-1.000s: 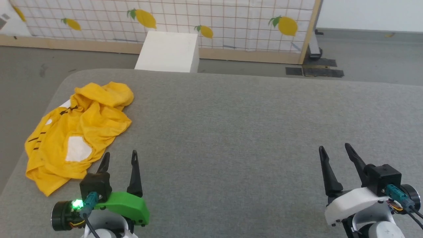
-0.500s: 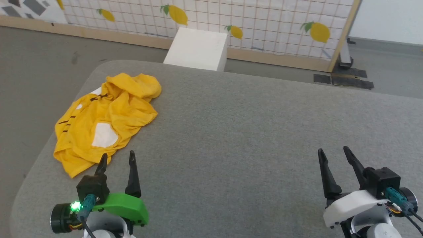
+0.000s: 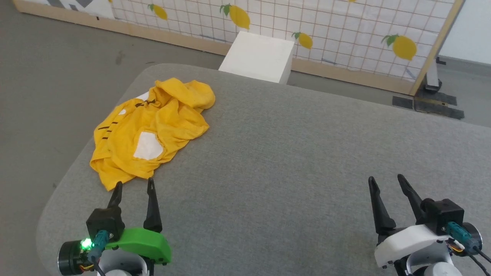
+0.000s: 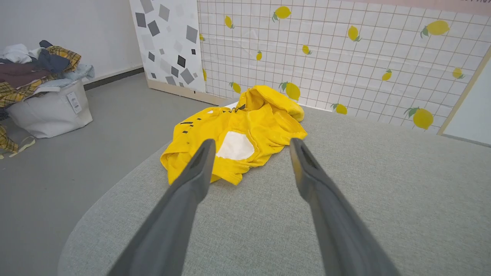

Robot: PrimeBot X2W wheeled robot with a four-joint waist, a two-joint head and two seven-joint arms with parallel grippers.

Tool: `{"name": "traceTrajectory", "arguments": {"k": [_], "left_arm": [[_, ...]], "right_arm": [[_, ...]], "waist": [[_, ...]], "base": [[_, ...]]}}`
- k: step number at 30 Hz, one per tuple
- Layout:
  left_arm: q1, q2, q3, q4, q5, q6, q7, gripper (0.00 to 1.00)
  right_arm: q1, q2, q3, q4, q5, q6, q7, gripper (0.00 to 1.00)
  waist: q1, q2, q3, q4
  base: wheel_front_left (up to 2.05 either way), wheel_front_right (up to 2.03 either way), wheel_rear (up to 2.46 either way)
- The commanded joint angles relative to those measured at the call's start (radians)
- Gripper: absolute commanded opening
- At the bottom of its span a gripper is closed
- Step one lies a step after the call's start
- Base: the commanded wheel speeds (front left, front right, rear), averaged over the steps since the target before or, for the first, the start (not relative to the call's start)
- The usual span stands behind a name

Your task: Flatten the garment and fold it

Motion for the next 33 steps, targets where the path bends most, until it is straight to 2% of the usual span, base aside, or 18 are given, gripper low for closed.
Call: {"name": "traceTrajectory", "arguments": {"k": [1,33], "left_arm": [[0.014,-0.002,0.001,0.004,-0.011,0.009,-0.010,1.00],[0.023,-0.003,-0.003,0.042,-0.048,0.035,-0.078,1.00]], "right_arm": [[0.010,0.001,0.000,0.009,0.012,-0.001,-0.011,1.00],[0.012,0.002,-0.012,0.062,0.039,-0.001,-0.079,1.00]], "waist": [[0.0000,0.0000,0.001,0.013],[0.0000,0.0000,0.009,0.159]], "base": [[0.00,0.00,0.00],[0.00,0.00,0.00]]}}
